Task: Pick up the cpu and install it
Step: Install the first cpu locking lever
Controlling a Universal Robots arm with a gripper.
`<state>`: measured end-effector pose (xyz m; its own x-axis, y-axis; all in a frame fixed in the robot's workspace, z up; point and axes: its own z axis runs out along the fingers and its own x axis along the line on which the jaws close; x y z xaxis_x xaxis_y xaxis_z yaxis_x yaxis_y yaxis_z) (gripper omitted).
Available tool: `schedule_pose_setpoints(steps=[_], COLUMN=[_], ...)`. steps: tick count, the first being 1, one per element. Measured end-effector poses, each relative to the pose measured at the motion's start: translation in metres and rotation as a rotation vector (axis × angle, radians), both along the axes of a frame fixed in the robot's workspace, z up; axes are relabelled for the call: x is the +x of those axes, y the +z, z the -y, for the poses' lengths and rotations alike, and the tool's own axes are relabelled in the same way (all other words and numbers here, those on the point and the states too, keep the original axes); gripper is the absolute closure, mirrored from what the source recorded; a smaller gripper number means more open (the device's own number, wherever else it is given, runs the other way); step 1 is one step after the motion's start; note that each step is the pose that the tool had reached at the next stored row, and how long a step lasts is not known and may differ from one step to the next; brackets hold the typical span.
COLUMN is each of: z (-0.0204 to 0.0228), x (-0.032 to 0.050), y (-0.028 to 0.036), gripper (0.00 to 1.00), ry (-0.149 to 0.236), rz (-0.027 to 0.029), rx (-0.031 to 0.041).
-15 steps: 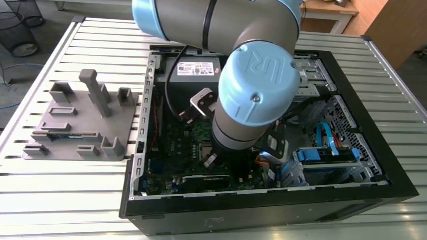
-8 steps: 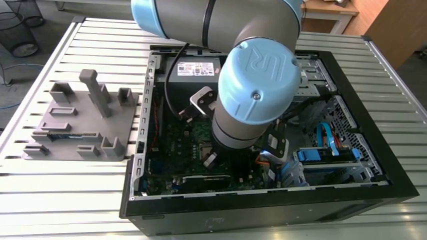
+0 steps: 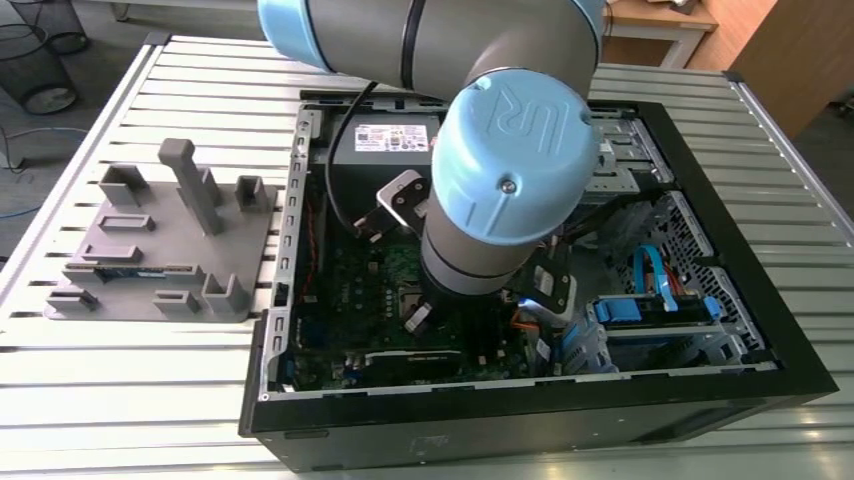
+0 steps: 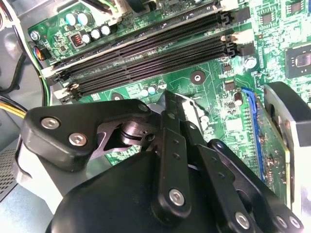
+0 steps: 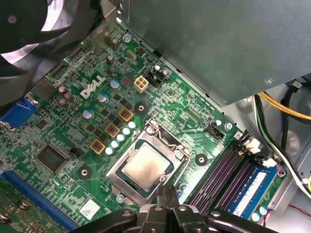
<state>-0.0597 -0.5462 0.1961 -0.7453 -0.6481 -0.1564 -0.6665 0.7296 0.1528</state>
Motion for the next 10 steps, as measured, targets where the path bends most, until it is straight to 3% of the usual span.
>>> schedule_pose_setpoints(steps=[6,7,10], z=[0.0000,0.0000,0.0000], x=[-0.0007,-0.0008,-0.0017], y=[-0.0027,-0.0032,-0.0047], gripper=[0.89,0.89,0.89], ry=[0.000,0.000,0.000], rz=[0.0049,0.0081,0.0243], rx=[-0.0001,-0.0002,-0.0002])
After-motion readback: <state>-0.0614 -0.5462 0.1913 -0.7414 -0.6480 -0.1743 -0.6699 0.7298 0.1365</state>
